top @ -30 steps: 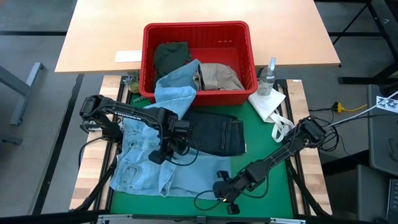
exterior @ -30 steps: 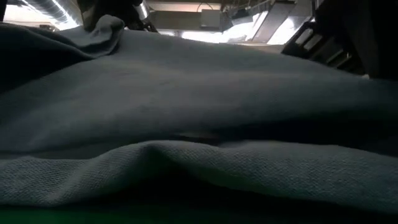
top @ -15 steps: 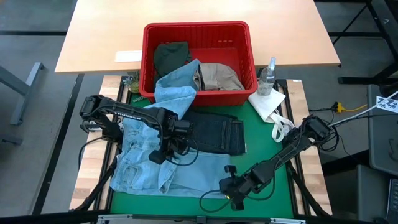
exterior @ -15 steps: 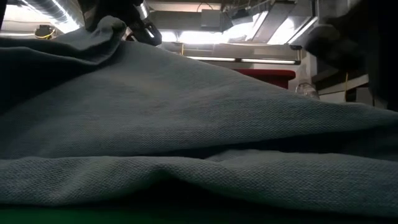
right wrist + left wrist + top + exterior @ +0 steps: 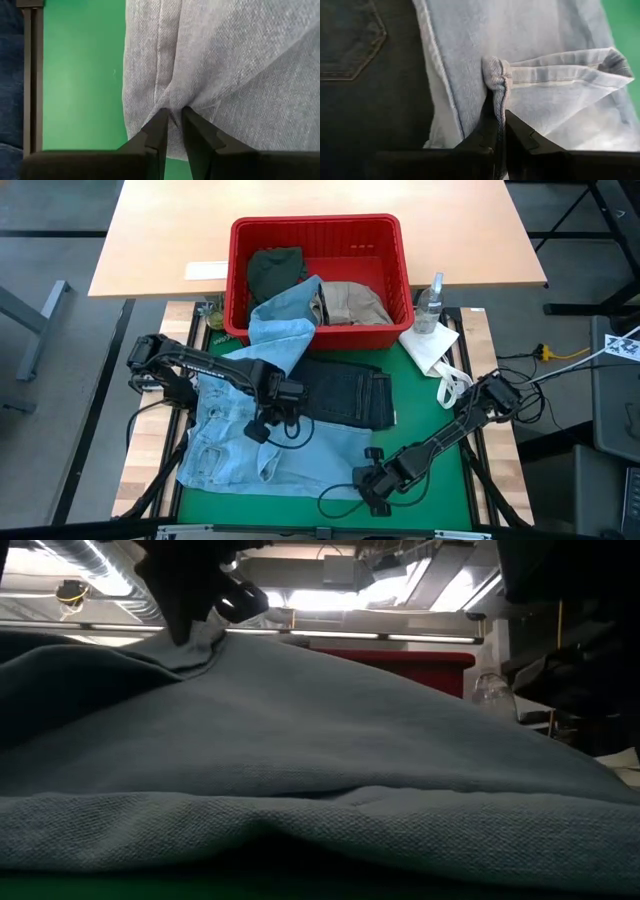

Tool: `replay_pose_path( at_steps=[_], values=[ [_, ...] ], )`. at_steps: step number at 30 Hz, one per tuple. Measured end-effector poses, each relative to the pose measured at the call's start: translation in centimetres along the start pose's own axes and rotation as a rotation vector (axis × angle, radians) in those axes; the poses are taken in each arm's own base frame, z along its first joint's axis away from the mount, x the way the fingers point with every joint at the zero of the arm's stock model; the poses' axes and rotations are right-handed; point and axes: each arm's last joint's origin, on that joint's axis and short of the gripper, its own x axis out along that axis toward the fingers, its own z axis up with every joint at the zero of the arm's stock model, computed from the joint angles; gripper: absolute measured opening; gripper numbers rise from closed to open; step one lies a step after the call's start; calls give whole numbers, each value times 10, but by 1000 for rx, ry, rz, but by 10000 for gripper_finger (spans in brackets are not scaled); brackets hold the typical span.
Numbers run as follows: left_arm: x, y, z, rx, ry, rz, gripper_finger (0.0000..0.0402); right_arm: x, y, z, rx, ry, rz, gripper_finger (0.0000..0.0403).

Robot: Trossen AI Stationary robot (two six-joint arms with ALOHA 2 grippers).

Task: Fold laundry
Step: Fold the light blue jeans

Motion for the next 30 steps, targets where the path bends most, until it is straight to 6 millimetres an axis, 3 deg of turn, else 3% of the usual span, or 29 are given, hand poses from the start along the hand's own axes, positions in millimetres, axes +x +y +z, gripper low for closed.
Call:
replay_pose_path(
  at_steps=[13, 22, 30],
  values=[
    [0, 1, -1, 4, 8, 16, 112, -1, 0, -8, 87, 135, 65, 60],
    [-3, 1, -13, 67, 142, 62, 93, -15, -4, -13, 144, 172, 28, 60],
    [-22, -1, -28, 24, 164, 80, 64, -16, -5, -17, 165, 233, 35, 60]
  ],
)
